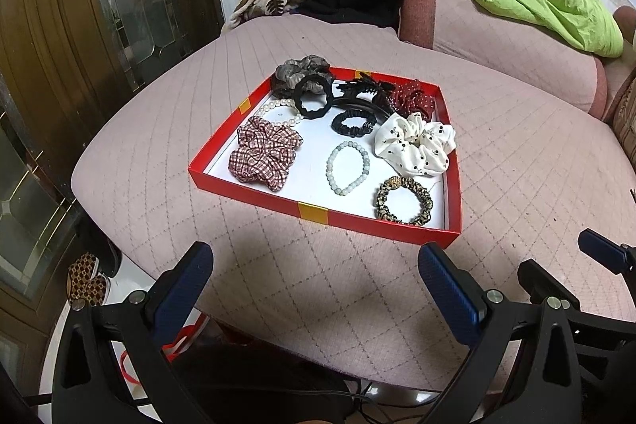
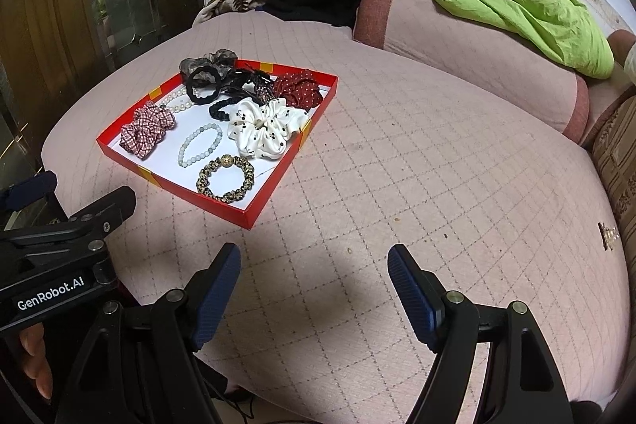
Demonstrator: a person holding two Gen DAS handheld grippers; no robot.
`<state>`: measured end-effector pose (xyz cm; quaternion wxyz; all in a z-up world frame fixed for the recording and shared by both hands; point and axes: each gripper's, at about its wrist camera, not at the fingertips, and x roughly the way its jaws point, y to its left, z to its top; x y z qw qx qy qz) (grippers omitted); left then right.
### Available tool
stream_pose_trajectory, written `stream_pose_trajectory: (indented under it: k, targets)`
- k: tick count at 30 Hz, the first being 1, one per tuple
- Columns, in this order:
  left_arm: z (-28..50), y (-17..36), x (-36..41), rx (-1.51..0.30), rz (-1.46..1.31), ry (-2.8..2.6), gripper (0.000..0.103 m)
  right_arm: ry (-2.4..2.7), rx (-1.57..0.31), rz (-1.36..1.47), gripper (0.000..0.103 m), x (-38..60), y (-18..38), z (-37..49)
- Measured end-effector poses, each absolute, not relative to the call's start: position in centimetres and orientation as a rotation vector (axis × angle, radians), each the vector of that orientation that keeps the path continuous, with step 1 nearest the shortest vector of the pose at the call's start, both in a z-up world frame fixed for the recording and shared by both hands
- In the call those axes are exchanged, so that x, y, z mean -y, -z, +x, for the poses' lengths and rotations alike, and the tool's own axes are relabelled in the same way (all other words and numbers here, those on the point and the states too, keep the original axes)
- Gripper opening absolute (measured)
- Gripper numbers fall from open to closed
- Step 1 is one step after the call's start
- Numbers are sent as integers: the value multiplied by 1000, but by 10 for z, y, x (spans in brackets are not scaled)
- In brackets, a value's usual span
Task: Organize jewelry
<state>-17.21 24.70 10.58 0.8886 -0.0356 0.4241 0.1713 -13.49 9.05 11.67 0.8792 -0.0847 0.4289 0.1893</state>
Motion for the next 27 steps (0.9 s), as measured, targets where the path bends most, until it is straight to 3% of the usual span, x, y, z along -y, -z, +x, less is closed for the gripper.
stream_pose_trajectory:
  k: [27]
  targets:
    - [-159, -120, -241, -883, -77, -371, 102, -421, -868, -149, 82, -78, -123, -127]
